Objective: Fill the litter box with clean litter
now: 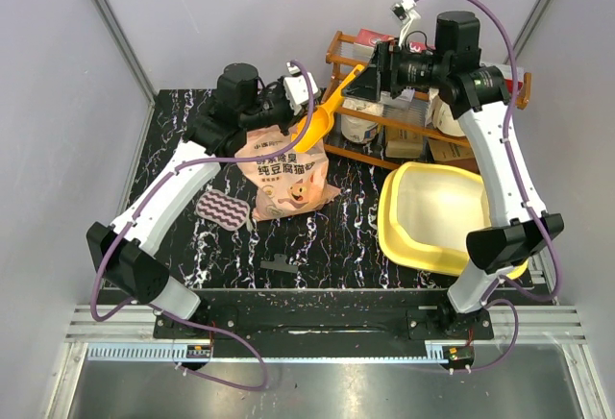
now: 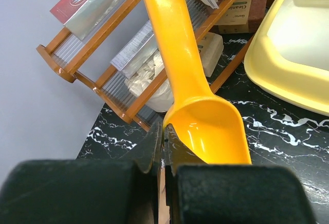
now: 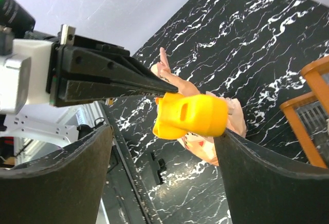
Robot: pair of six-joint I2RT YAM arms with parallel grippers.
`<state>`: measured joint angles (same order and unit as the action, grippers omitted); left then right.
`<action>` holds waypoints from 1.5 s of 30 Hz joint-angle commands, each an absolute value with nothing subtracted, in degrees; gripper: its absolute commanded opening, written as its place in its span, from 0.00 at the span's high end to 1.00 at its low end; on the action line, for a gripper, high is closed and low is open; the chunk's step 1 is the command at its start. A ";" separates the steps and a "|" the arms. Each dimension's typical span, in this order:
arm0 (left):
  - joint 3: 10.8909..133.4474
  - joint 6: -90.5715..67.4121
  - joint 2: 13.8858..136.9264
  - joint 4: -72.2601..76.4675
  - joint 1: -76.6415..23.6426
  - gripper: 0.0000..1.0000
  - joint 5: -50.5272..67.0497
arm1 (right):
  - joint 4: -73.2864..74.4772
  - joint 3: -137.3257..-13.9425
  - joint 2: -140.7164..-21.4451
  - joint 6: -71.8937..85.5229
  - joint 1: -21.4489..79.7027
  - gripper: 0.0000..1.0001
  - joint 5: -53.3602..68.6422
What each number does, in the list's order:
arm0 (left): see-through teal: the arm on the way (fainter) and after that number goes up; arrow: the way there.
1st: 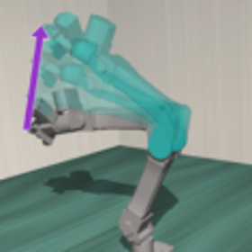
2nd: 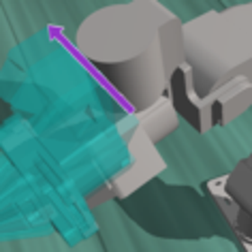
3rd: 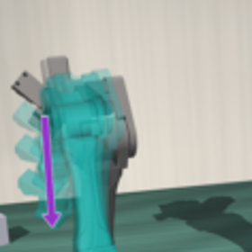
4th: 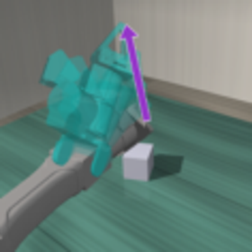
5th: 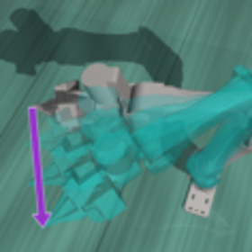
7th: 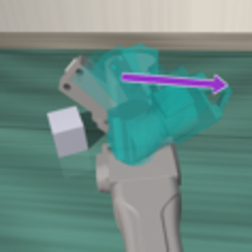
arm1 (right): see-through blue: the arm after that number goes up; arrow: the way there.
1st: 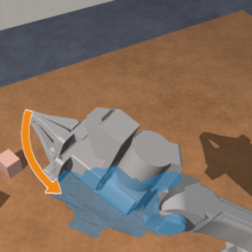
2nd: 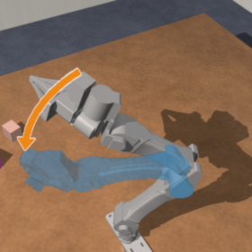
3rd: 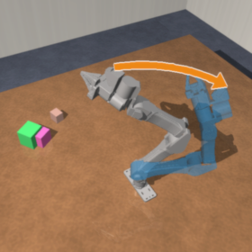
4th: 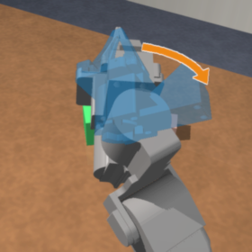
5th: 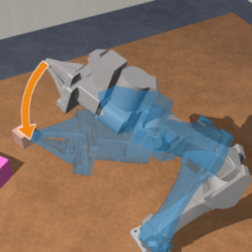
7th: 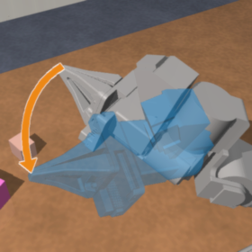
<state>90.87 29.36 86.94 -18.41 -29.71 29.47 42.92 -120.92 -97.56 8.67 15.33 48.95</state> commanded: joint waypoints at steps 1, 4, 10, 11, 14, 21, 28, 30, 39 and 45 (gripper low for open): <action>92.99 27.43 84.38 -15.03 -29.79 1.00 31.12 | 39.12 -121.29 -98.87 15.99 15.38 0.17 48.25; 92.81 26.54 84.46 -14.24 -29.79 1.00 29.45 | 38.67 -121.38 -99.32 17.40 15.47 0.19 47.20; 93.51 26.28 85.51 -13.89 -29.79 1.00 31.11 | 36.92 -120.67 -100.37 18.28 15.56 0.22 47.98; 93.78 26.37 85.69 -13.97 -29.71 1.00 31.29 | 36.83 -120.59 -100.55 18.28 15.82 0.23 47.99; 94.39 26.54 86.39 -13.97 -29.71 1.00 31.46 | 36.65 -120.32 -100.99 17.67 16.52 0.29 48.08; 95.71 25.75 87.98 -13.36 -29.71 1.00 31.46 | 36.56 -118.39 -100.90 17.40 17.84 0.40 47.02; 95.89 25.49 88.51 -13.54 -29.88 1.00 32.17 | 35.07 -117.60 -100.99 17.84 18.19 0.46 45.62; 95.63 25.58 88.42 -13.71 -29.97 1.00 32.25 | 34.63 -117.86 -100.90 17.93 18.19 0.45 45.18; 95.27 25.75 88.42 -13.80 -29.88 1.00 31.73 | 34.19 -118.30 -100.90 17.58 18.19 0.56 44.30; 94.75 26.28 88.33 -14.06 -29.88 0.99 31.11 | 34.10 -117.07 -99.76 16.36 18.11 0.90 44.30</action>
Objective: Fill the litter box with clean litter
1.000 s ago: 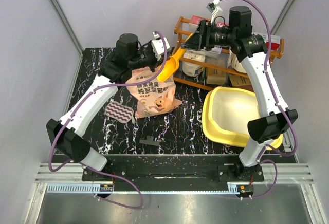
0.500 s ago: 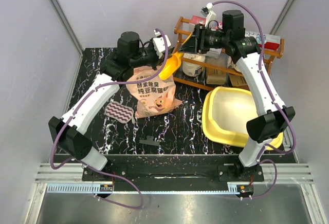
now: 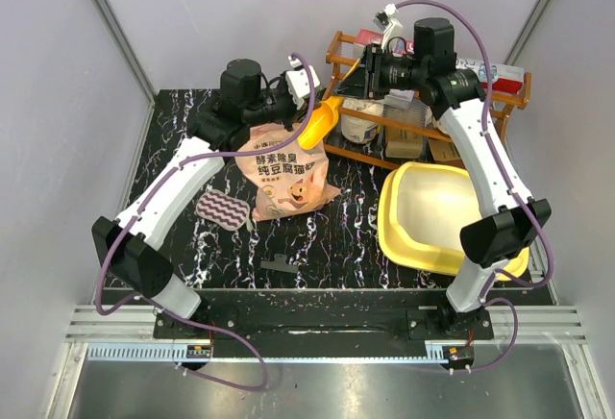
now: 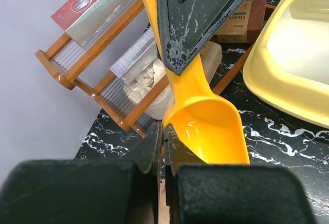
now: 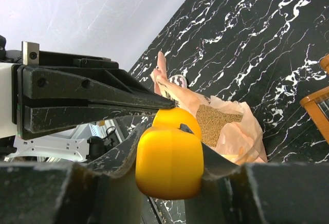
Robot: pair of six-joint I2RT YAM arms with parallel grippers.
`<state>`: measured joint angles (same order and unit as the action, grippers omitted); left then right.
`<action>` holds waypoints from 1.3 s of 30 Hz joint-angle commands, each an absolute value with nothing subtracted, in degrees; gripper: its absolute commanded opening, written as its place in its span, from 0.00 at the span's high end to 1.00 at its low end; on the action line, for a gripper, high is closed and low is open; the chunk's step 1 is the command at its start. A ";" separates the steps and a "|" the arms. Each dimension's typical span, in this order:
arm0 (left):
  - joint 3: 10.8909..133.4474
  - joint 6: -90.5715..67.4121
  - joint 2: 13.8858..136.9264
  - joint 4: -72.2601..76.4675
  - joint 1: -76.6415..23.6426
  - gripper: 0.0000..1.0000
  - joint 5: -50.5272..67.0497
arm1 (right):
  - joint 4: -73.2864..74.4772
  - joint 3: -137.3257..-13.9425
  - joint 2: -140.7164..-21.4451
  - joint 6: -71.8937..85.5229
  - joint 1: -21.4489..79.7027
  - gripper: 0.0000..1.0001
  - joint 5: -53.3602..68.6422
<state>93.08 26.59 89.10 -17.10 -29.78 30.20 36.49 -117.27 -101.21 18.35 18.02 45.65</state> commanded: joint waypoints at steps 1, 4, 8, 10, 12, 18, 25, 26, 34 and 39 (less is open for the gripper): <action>94.83 26.37 88.42 -14.15 -29.88 0.86 31.11 | 34.28 -117.07 -99.58 15.83 18.11 0.96 44.12; 95.53 27.59 87.72 -15.81 -29.71 0.46 31.90 | 35.24 -118.12 -99.23 13.10 17.58 1.00 43.42; 97.64 29.00 86.49 -25.71 -27.96 0.26 33.30 | 37.52 -121.90 -99.58 7.23 16.79 1.00 43.24; 98.26 31.27 85.87 -30.30 -26.20 0.24 34.54 | 39.28 -122.87 -99.75 4.32 16.87 1.00 43.77; 98.52 32.51 85.69 -36.46 -24.79 0.24 32.00 | 39.99 -122.61 -100.11 2.12 16.88 1.00 43.33; 93.09 36.73 84.20 -39.81 -21.80 0.23 29.97 | 38.85 -122.16 -102.83 1.94 18.01 1.00 42.72; 96.32 39.02 89.73 -42.96 -20.48 0.24 32.24 | 39.46 -126.81 -109.23 0.26 20.56 1.00 41.66; 97.72 39.55 91.74 -44.28 -19.70 0.26 33.13 | 40.16 -127.70 -109.94 0.26 21.35 1.00 41.23; 104.68 47.19 97.12 -56.68 -18.37 0.51 38.76 | 49.22 -130.52 -112.77 -2.37 24.43 1.00 34.90; 103.62 52.55 97.30 -60.29 -18.46 0.78 40.78 | 52.02 -128.14 -110.48 -2.11 25.14 1.00 30.24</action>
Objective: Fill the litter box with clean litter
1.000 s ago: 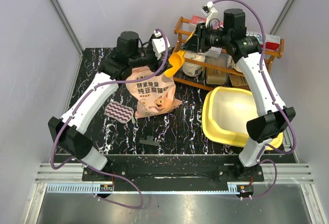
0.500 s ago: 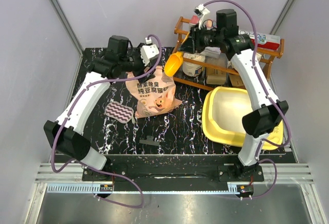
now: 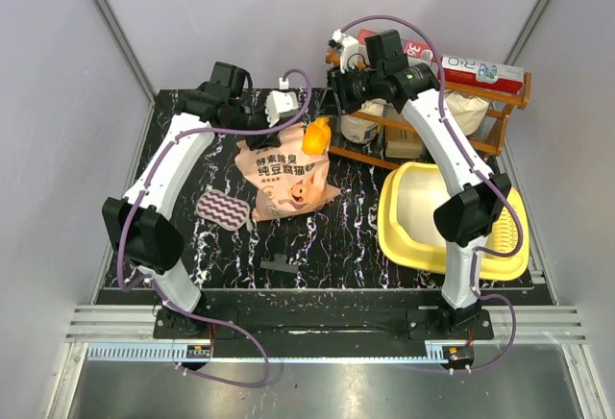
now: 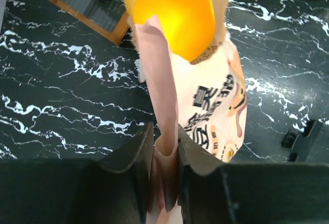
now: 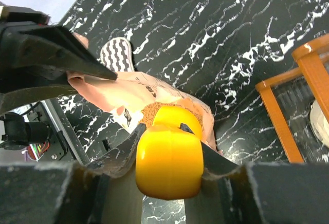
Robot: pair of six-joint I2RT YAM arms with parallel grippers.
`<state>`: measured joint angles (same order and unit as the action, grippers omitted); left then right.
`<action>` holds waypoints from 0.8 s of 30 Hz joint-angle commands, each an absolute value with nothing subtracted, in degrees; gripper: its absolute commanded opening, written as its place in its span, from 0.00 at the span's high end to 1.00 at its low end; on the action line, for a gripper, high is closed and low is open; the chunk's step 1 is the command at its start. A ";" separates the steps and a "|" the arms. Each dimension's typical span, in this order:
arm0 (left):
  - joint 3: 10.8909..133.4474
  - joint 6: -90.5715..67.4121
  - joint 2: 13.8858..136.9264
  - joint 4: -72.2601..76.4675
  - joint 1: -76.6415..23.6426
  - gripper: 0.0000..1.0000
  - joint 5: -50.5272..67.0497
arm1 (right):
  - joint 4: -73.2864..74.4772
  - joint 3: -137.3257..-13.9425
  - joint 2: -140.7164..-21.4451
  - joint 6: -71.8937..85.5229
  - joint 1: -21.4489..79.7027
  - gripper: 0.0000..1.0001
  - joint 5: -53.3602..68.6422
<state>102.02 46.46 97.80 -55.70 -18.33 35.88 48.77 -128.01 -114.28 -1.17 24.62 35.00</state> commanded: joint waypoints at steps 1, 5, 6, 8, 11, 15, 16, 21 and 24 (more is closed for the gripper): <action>103.62 52.38 97.12 -60.38 -18.54 0.86 41.13 | 52.81 -128.06 -110.13 -2.02 25.31 1.00 30.06; 103.36 50.10 95.63 -60.21 -18.63 1.00 42.45 | 53.17 -124.28 -108.37 1.21 26.45 1.00 30.42; 103.19 47.40 95.10 -58.73 -18.63 1.00 42.63 | 52.91 -122.54 -108.02 1.40 26.89 1.00 29.54; 102.05 44.05 93.08 -56.70 -18.63 1.00 43.42 | 50.12 -120.51 -106.62 3.50 27.25 1.00 26.74; 98.81 35.28 89.57 -51.43 -19.16 1.00 44.65 | 46.25 -117.34 -105.21 7.46 27.86 1.00 20.51; 94.75 29.63 86.57 -45.54 -20.48 1.00 42.98 | 42.29 -113.32 -104.95 9.66 29.26 1.00 13.63; 94.22 28.66 86.05 -44.83 -20.74 1.00 42.37 | 40.27 -111.12 -103.29 9.93 29.44 1.00 12.75; 91.93 23.21 85.69 -40.00 -21.71 1.00 40.17 | 31.38 -100.74 -100.63 7.56 32.43 1.00 6.86; 92.28 21.45 86.04 -37.63 -21.80 1.00 38.59 | 30.85 -97.58 -101.16 8.87 33.92 1.00 4.75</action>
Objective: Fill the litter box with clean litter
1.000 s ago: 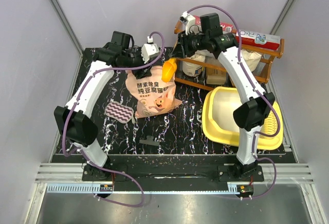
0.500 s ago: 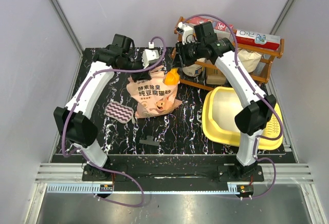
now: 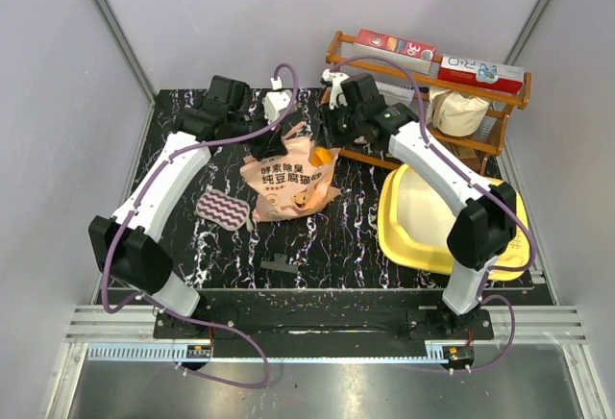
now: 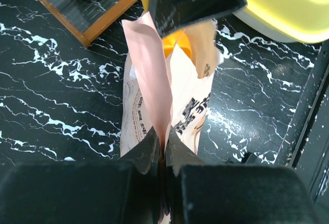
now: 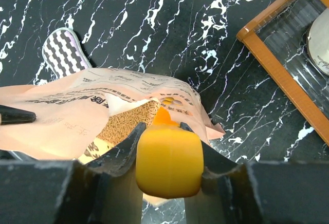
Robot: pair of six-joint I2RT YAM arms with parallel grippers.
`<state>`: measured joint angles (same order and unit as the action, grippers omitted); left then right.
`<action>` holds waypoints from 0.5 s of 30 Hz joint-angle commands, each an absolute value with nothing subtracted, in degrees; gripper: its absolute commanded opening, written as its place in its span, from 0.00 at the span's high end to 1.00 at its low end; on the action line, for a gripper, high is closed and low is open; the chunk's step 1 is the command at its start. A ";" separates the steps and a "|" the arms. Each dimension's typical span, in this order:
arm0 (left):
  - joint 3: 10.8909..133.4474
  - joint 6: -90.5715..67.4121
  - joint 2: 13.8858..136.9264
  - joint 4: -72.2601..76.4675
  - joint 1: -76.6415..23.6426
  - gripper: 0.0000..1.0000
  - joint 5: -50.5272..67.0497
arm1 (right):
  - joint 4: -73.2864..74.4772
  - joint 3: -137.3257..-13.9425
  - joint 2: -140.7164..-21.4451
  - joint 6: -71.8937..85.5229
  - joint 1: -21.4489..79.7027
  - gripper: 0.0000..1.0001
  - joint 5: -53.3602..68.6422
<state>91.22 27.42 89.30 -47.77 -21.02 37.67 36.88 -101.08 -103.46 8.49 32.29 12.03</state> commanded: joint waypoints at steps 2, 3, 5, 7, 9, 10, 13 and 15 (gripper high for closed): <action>92.89 20.57 86.83 -36.83 -21.88 1.00 38.23 | 29.45 -95.72 -101.42 10.80 34.45 1.00 4.31; 93.07 20.39 87.01 -36.22 -21.88 1.00 38.23 | 28.83 -93.80 -101.51 11.85 34.54 1.00 4.48; 94.39 19.78 88.24 -35.77 -21.97 1.00 38.32 | 27.78 -92.47 -102.30 15.54 34.54 1.00 5.79; 95.36 19.43 89.55 -35.60 -21.97 1.00 38.41 | 26.46 -90.10 -102.92 19.05 34.45 1.00 7.37; 96.59 19.42 90.17 -35.60 -21.97 1.00 38.41 | 23.65 -87.64 -103.01 21.70 34.37 1.00 9.92; 96.94 19.51 90.52 -35.51 -21.97 1.00 38.41 | 22.69 -87.11 -103.09 24.06 34.28 1.00 11.06; 97.38 20.47 90.79 -35.51 -21.97 1.00 38.32 | 17.15 -84.56 -102.75 29.15 33.23 1.00 16.60; 97.12 21.09 90.88 -35.59 -21.89 1.00 38.15 | 13.20 -84.03 -102.92 31.80 32.00 1.00 21.43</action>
<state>92.64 21.96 92.01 -44.03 -21.12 34.85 18.92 -87.09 -101.95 21.61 32.69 10.44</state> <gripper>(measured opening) 0.046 0.347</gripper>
